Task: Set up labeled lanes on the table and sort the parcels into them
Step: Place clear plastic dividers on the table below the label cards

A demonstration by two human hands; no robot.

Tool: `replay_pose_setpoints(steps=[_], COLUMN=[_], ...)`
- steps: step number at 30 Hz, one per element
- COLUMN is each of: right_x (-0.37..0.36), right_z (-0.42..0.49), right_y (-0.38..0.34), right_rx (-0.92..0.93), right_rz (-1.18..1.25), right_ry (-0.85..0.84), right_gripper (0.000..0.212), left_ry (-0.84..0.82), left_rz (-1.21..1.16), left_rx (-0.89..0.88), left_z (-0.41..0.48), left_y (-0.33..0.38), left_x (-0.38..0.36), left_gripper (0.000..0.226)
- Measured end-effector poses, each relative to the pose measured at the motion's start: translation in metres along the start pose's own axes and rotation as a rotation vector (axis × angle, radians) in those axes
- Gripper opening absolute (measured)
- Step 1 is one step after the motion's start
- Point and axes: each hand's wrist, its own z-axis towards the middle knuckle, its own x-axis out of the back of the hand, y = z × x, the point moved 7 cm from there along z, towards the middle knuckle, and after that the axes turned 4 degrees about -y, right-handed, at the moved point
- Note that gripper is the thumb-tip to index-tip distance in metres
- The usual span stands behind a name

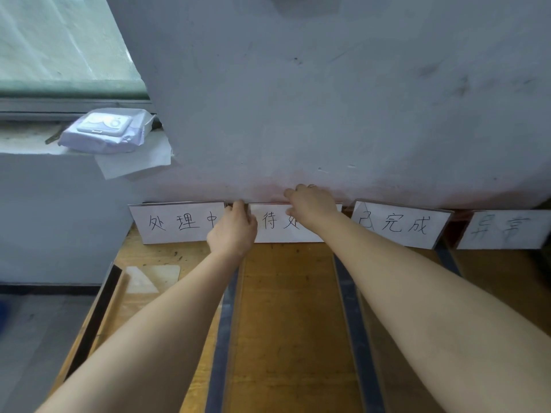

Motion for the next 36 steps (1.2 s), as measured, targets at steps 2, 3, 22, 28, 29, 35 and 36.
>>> replay_pose_setpoints(steps=[2, 3, 22, 28, 29, 35, 36], right_x=[0.007, 0.011, 0.023, -0.002, -0.007, -0.023, -0.025], right_z=[-0.016, -0.025, -0.154, -0.138, -0.134, -0.107, -0.103], right_y=[0.002, 0.003, 0.117, 0.161, 0.166, 0.181, 0.182], right_rx=[0.005, 0.002, -0.212, -0.153, -0.144, -0.100, -0.096], right_rz=[-0.007, -0.012, -0.007, -0.024, -0.015, -0.032, -0.040], right_ry=[0.009, 0.011, 0.041, 0.024, 0.017, 0.025, 0.019], right_gripper=[0.034, 0.034, 0.036, 0.035, 0.036, 0.042, 0.042], left_ry=[0.019, 0.027, -0.154, -0.212, -0.211, -0.221, -0.215], left_rz=[0.013, 0.018, 0.043, 0.017, 0.012, -0.019, -0.021], left_rx=[-0.038, -0.063, -0.403, -0.296, -0.273, -0.173, -0.170], left_z=[-0.009, -0.013, -0.097, -0.094, -0.093, -0.081, -0.079], left_y=[0.006, 0.010, 0.133, 0.168, 0.172, 0.178, 0.179], left_x=[0.008, 0.012, -0.040, -0.079, -0.083, -0.104, -0.105], left_gripper=[0.032, 0.035, 0.037, 0.034, 0.035, 0.043, 0.045])
